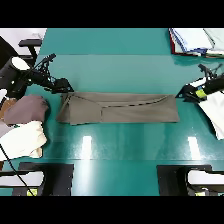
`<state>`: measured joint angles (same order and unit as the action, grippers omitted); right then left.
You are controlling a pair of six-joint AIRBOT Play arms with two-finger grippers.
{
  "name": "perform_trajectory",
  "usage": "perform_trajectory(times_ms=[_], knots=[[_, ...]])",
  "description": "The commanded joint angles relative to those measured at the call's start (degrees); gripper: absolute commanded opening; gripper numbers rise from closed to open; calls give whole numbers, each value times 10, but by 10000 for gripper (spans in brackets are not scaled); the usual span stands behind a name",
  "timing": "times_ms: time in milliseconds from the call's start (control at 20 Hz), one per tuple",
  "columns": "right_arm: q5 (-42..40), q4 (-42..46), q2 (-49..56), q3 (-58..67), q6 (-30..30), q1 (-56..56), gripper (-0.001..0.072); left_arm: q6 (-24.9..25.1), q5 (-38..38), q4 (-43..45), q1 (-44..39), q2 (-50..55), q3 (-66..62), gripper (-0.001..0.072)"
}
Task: Fold the shirts.
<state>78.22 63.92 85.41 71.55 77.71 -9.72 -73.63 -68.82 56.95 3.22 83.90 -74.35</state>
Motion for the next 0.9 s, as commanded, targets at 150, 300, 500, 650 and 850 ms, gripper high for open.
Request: perform_trajectory(times_ms=[150,300,500,650,850], knots=[[-4,-111,27,-108,-58,-87,594,6,5,-42,-42,1,-12,27],[-24,-134,59,-112,-59,-59,537,-17,56,-42,-101,3,-12,27],[-42,-134,71,-111,-81,-13,76,-44,103,-43,-182,23,-12,27],[-17,-134,26,-80,-83,-10,20,-50,144,-52,-232,54,-28,26],[10,-134,-60,26,-35,12,19,-64,128,-52,-286,137,-115,27]])
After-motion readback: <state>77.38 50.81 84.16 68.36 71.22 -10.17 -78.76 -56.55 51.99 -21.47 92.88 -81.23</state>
